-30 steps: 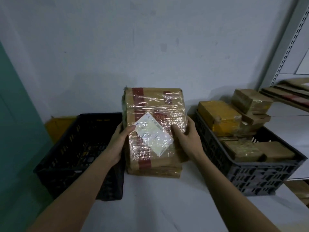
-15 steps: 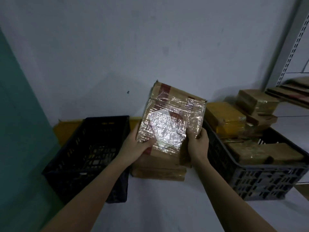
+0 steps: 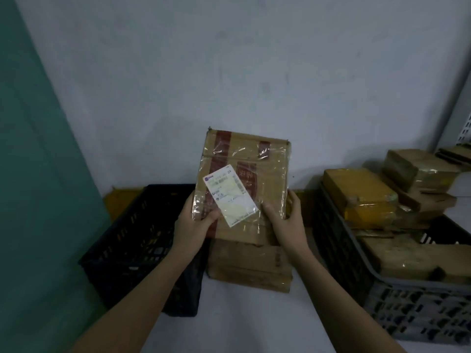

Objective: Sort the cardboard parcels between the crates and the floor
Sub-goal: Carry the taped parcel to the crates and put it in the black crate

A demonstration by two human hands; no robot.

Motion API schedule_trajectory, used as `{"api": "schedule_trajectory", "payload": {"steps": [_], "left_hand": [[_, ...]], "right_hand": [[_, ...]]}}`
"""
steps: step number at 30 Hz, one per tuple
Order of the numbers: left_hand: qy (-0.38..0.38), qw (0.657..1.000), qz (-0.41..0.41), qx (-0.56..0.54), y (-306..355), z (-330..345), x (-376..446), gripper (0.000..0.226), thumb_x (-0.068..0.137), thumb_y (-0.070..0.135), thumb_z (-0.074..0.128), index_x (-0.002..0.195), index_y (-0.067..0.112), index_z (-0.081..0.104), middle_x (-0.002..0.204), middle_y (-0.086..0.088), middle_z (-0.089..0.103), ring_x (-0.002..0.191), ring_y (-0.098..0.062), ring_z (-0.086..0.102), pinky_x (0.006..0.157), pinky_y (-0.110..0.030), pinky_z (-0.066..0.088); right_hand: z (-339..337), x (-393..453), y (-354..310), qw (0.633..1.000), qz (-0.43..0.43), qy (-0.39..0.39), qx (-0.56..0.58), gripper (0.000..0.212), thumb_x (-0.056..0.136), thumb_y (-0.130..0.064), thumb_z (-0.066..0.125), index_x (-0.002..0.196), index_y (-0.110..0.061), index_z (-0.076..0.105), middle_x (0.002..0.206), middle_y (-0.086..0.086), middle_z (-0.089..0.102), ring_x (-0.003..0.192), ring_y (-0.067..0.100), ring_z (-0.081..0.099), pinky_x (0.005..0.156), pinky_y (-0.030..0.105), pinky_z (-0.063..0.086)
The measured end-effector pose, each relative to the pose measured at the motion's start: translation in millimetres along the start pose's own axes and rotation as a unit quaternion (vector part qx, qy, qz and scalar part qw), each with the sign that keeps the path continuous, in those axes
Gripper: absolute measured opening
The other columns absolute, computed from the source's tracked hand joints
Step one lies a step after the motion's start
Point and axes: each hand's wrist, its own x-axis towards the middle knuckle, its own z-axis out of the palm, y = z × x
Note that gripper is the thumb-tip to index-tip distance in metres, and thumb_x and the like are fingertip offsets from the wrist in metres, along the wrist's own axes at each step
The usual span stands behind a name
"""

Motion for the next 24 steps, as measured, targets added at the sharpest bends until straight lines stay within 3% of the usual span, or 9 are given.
{"api": "schedule_trajectory", "payload": {"steps": [4, 8, 11, 13, 15, 17, 19, 24], "left_hand": [[0.038, 0.999, -0.020, -0.015, -1, -9, 6, 0.050, 0.085, 0.028, 0.078, 0.126, 0.044, 0.055, 0.113, 0.023, 0.068, 0.107, 0.003, 0.063, 0.093, -0.030, 0.051], [0.030, 0.999, -0.039, 0.001, -5, -33, 16, 0.053, 0.085, 0.041, 0.075, 0.133, 0.041, 0.052, 0.123, 0.019, 0.064, 0.114, -0.004, 0.061, 0.099, -0.036, 0.050], [0.021, 0.995, -0.093, 0.022, -13, -65, 34, 0.076, 0.079, 0.080, 0.052, 0.146, 0.046, 0.036, 0.139, 0.010, 0.057, 0.123, -0.015, 0.057, 0.102, -0.048, 0.049], [0.045, 0.989, -0.125, 0.060, -25, -91, 50, 0.084, 0.077, 0.089, 0.032, 0.149, 0.047, 0.030, 0.150, 0.006, 0.047, 0.132, -0.021, 0.049, 0.107, -0.054, 0.043], [0.073, 0.984, -0.121, 0.109, -43, -119, 64, 0.072, 0.091, 0.076, 0.027, 0.151, 0.037, 0.033, 0.155, 0.003, 0.040, 0.139, -0.024, 0.041, 0.113, -0.045, 0.032], [0.088, 0.973, -0.114, 0.178, -65, -149, 76, 0.056, 0.103, 0.055, 0.031, 0.150, 0.026, 0.038, 0.152, -0.002, 0.044, 0.137, -0.025, 0.043, 0.102, -0.030, 0.032], [0.083, 0.958, -0.119, 0.247, -95, -180, 89, 0.051, 0.104, 0.048, 0.038, 0.148, 0.022, 0.042, 0.147, -0.006, 0.050, 0.131, -0.028, 0.049, 0.094, -0.031, 0.037], [0.026, 0.897, -0.174, 0.405, -174, -236, 124, 0.061, 0.099, 0.048, 0.048, 0.152, 0.022, 0.034, 0.147, -0.013, 0.047, 0.129, -0.034, 0.049, 0.099, -0.044, 0.046]], "right_hand": [[16, 5, 1, 0.997, -0.028, -0.071, 0.008, 0.083, 0.089, -0.043, 0.071, 0.153, -0.043, 0.018, 0.139, -0.011, 0.049, 0.115, 0.013, 0.061, 0.073, 0.027, 0.060], [47, 10, 0, 0.995, -0.058, -0.086, -0.007, 0.078, 0.093, -0.048, 0.062, 0.155, -0.040, 0.015, 0.142, -0.010, 0.047, 0.122, 0.013, 0.058, 0.094, 0.044, 0.057], [70, 18, 0, 0.994, -0.060, -0.091, -0.016, 0.079, 0.095, -0.048, 0.057, 0.157, -0.039, 0.008, 0.144, -0.015, 0.038, 0.127, 0.014, 0.050, 0.101, 0.043, 0.052], [87, 28, 3, 0.993, -0.069, -0.092, -0.033, 0.075, 0.098, -0.047, 0.053, 0.157, -0.039, 0.008, 0.147, -0.015, 0.035, 0.129, 0.014, 0.047, 0.101, 0.040, 0.051], [109, 40, 8, 0.992, -0.071, -0.088, -0.052, 0.069, 0.099, -0.051, 0.050, 0.156, -0.043, 0.012, 0.155, -0.009, 0.035, 0.134, 0.020, 0.047, 0.104, 0.049, 0.050], [136, 51, 15, 0.992, -0.063, -0.079, -0.072, 0.065, 0.099, -0.052, 0.049, 0.156, -0.043, 0.018, 0.157, -0.005, 0.036, 0.135, 0.022, 0.048, 0.103, 0.054, 0.050], [165, 62, 17, 0.992, -0.056, -0.075, -0.085, 0.065, 0.099, -0.053, 0.049, 0.156, -0.040, 0.022, 0.156, -0.004, 0.038, 0.134, 0.022, 0.048, 0.102, 0.054, 0.050], [248, 96, 30, 0.986, -0.026, -0.097, -0.135, 0.060, 0.099, -0.050, 0.048, 0.154, -0.042, 0.025, 0.155, -0.004, 0.039, 0.132, 0.023, 0.050, 0.100, 0.052, 0.052]]}}
